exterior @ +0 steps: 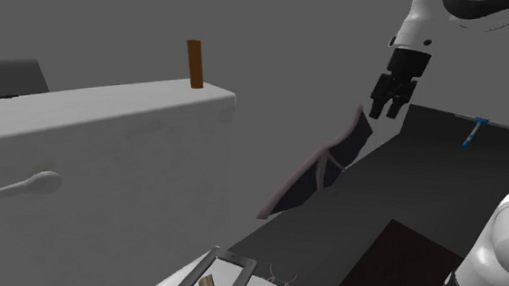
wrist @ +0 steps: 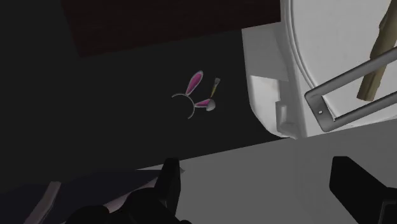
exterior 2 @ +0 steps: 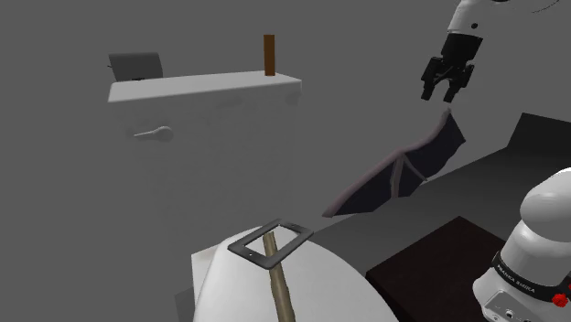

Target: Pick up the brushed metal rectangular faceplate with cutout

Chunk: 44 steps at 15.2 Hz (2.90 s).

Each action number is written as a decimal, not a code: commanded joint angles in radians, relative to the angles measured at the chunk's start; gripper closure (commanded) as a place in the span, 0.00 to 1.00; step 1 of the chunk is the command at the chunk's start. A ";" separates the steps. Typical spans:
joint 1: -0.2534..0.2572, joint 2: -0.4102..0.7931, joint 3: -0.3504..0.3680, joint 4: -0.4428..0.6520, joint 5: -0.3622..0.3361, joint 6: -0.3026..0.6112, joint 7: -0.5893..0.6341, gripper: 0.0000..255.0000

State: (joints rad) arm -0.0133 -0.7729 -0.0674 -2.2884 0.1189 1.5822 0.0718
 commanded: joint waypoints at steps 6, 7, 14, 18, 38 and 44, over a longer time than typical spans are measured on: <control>-0.003 -0.023 0.109 -0.122 0.071 0.081 0.175 0.00; -0.003 -0.023 0.132 -0.142 0.087 0.099 0.210 0.00; 0.012 0.027 0.298 -0.244 0.207 0.237 0.452 0.00; 0.021 0.098 0.397 -0.268 0.275 0.331 0.587 0.00; -0.021 0.898 0.803 -0.046 0.133 0.883 1.408 0.00; 0.124 1.181 0.696 0.125 -0.051 0.966 1.684 0.00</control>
State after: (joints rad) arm 0.0826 0.3636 0.6487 -2.1937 0.0922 2.5370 1.7099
